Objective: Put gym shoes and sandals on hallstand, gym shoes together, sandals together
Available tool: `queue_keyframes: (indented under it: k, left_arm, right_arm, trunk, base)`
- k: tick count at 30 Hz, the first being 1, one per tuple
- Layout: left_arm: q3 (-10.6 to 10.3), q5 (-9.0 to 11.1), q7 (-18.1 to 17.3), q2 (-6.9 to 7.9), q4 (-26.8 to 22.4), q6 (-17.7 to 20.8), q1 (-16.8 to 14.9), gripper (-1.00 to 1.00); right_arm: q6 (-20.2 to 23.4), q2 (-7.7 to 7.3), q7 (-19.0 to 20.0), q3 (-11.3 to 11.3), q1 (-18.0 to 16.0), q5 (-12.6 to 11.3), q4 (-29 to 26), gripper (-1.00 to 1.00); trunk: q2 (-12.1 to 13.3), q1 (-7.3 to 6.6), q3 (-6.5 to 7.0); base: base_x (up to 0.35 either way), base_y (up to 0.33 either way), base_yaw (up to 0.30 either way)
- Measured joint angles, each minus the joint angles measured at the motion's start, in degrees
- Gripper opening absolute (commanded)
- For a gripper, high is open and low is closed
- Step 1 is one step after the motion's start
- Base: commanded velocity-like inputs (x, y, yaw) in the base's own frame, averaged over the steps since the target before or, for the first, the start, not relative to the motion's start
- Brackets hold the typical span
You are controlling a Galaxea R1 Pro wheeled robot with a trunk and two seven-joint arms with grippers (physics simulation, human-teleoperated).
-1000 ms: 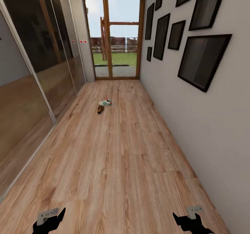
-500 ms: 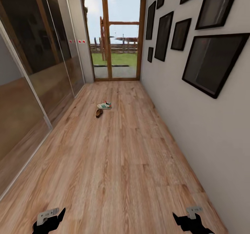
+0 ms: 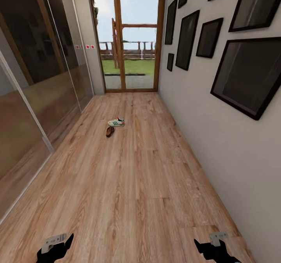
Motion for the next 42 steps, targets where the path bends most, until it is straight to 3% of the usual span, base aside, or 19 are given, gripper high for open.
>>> queue_keyframes:
  k: [11,42]
  left_arm:
    - [0.0,0.0,0.0,0.0,0.0,0.0,0.0,1.0]
    - [0.0,0.02,0.02,0.0,0.01,0.0,0.0,1.0]
  right_arm:
    - [0.0,0.0,-0.02,0.0,-0.02,0.0,0.0,1.0]
    - [0.0,-0.02,-1.34,0.0,0.0,0.01,0.04,1.0]
  trunk:
    - [0.0,0.0,0.02]
    - [0.0,0.0,0.02]
  base:
    - [0.338,0.0,0.152]
    - [0.338,0.008,0.004]
